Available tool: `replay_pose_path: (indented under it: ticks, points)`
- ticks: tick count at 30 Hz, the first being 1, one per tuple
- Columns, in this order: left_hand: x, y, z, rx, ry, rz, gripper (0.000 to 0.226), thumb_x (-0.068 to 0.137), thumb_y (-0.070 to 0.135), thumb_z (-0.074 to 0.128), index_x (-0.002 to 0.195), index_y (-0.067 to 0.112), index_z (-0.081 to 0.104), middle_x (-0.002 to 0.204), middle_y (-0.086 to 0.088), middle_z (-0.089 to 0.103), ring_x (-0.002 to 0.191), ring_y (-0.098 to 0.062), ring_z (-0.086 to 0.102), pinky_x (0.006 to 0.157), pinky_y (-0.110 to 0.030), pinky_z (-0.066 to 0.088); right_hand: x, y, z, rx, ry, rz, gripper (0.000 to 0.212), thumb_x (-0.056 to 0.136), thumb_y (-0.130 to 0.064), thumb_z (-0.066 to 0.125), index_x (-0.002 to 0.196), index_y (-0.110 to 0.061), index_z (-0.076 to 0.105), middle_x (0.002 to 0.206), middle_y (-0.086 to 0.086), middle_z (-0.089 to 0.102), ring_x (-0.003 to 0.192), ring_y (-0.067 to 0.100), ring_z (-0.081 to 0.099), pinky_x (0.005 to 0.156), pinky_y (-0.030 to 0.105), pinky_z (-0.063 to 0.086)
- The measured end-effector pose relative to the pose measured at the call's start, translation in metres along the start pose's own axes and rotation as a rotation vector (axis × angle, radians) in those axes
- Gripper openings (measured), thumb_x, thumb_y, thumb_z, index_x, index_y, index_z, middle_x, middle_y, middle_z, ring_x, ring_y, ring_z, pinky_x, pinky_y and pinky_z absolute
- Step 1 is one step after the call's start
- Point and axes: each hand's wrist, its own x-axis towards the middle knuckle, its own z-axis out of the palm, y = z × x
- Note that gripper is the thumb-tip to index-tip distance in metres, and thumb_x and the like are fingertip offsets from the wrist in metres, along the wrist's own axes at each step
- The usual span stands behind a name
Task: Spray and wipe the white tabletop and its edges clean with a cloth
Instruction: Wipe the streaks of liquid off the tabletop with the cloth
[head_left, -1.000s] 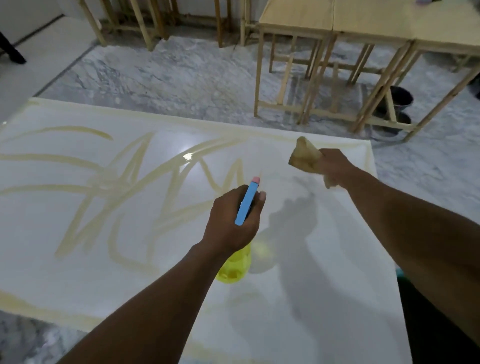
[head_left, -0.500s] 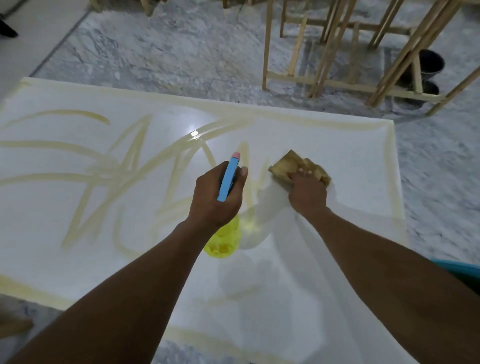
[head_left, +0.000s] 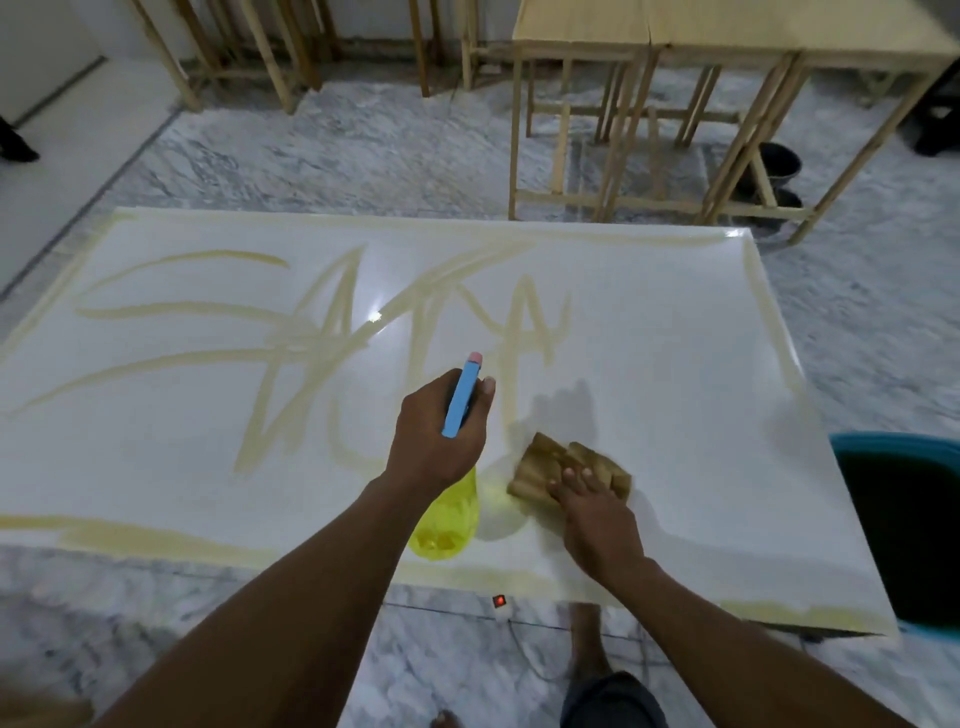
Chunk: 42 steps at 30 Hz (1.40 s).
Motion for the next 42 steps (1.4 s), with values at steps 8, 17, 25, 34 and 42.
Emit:
replay_pose_path:
  ticks: [8, 17, 25, 34, 42]
  points:
    - [-0.029, -0.008, -0.021, -0.037, -0.079, 0.031, 0.04, 0.102, 0.051, 0.058, 0.1, 0.012, 0.067, 0.064, -0.007, 0.056, 0.064, -0.038, 0.067, 0.068, -0.056, 0.063, -0.01, -0.019, -0.033, 0.406, -0.016, 0.182, 0.02, 0.089, -0.015, 0.055, 0.105, -0.021, 0.066, 0.1, 0.002, 0.066, 0.093, 0.027, 0.064, 0.072, 0.031, 0.046]
    - [0.002, -0.009, -0.012, -0.059, -0.03, 0.04, 0.037, 0.101, 0.049, 0.06, 0.095, 0.013, 0.066, 0.067, -0.008, 0.058, 0.063, -0.035, 0.066, 0.066, -0.057, 0.063, 0.071, 0.025, -0.142, 1.085, -0.072, 0.466, 0.014, 0.088, -0.015, 0.056, 0.096, -0.015, 0.067, 0.116, 0.019, 0.066, 0.109, 0.036, 0.063, 0.101, 0.055, 0.05]
    - [0.079, 0.009, 0.039, -0.045, 0.012, -0.013, 0.043, 0.098, 0.055, 0.057, 0.09, 0.013, 0.064, 0.067, -0.012, 0.058, 0.062, -0.038, 0.063, 0.065, -0.056, 0.063, 0.208, 0.059, -0.221, 0.701, -0.019, 0.221, 0.021, 0.083, -0.008, 0.054, 0.1, -0.008, 0.067, 0.097, 0.017, 0.068, 0.088, 0.036, 0.067, 0.076, 0.046, 0.058]
    - [0.147, 0.018, 0.102, -0.004, 0.103, -0.016, 0.037, 0.103, 0.049, 0.056, 0.079, 0.021, 0.055, 0.077, -0.014, 0.067, 0.061, -0.036, 0.067, 0.06, -0.057, 0.057, 0.367, 0.067, -0.212, 0.081, 0.075, -0.011, 0.03, 0.094, -0.012, 0.047, 0.121, -0.014, 0.061, 0.123, 0.011, 0.061, 0.113, 0.035, 0.058, 0.089, 0.036, 0.045]
    - [0.152, 0.015, 0.101, 0.021, 0.123, -0.067, 0.034, 0.102, 0.048, 0.059, 0.082, 0.02, 0.06, 0.077, -0.012, 0.07, 0.059, -0.034, 0.067, 0.059, -0.054, 0.059, 0.3, 0.062, -0.095, -0.143, -0.055, -0.141, 0.047, 0.103, -0.016, 0.038, 0.15, -0.018, 0.034, 0.162, 0.011, 0.024, 0.15, 0.039, 0.015, 0.116, 0.058, 0.026]
